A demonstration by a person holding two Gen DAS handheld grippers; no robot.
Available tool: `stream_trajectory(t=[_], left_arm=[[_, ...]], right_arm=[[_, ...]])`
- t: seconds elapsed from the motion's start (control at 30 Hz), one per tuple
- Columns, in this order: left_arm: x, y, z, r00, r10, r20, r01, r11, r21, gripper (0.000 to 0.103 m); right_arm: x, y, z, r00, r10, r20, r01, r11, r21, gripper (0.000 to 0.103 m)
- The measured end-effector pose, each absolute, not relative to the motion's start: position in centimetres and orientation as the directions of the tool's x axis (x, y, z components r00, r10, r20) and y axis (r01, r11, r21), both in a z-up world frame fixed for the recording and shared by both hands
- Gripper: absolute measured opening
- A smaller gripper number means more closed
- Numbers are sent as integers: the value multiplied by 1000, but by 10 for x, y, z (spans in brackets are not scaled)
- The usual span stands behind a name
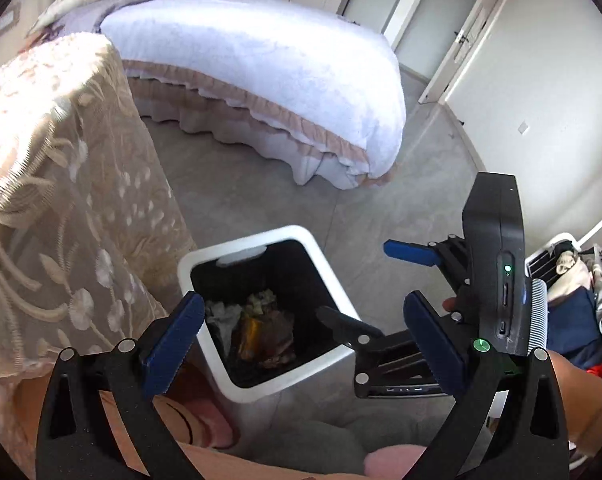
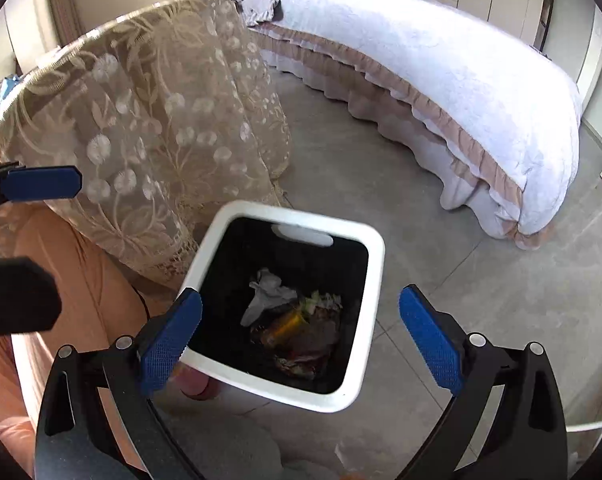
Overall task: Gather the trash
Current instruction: 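Move both tools back over the table, then grasp the blue chip bag with the left gripper while the right grasps the clear wrapper bag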
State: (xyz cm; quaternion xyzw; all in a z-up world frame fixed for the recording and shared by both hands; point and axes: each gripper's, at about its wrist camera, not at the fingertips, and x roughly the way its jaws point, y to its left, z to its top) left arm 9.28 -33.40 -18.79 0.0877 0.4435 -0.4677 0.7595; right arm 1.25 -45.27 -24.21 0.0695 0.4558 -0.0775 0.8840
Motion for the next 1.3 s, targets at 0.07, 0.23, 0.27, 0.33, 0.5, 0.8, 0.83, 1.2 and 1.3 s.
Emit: stream_trajectory(t=[0.07, 0.23, 0.27, 0.33, 0.5, 0.8, 0.83, 1.2, 1.3], left_arm=[[93, -319, -165, 197, -665, -720, 793, 540, -282, 98], [104, -263, -113, 356, -674, -647, 766, 607, -211, 98], [109, -249, -104, 397, -665, -632, 750, 633, -195, 98], [118, -218, -90, 471, -639, -608, 709, 685, -170, 98], [145, -135, -68, 668, -473, -574, 533, 843, -74, 98], [208, 11, -46, 818, -153, -555, 209, 977, 39, 98], [214, 24, -47, 818, -132, -560, 186, 982, 40, 98], [325, 90, -75, 778, -61, -625, 131, 989, 66, 98], [358, 90, -74, 774, -21, -633, 123, 985, 118, 98]], right_arm=[[19, -446, -218, 620, -57, -782, 167, 984, 61, 98], [47, -415, -159, 721, -16, -693, 52, 998, 31, 98], [53, -405, -148, 740, -4, -673, 23, 1000, 19, 98], [68, -386, -128, 772, 39, -634, -43, 999, 9, 98], [108, -328, -91, 807, 156, -570, -196, 981, -9, 98], [202, -220, -66, 761, 294, -578, -421, 902, -94, 98], [215, -212, -65, 748, 304, -590, -434, 897, -88, 98], [344, -143, -93, 648, 267, -713, -448, 891, -75, 98], [371, -134, -107, 613, 251, -749, -444, 894, -65, 98]])
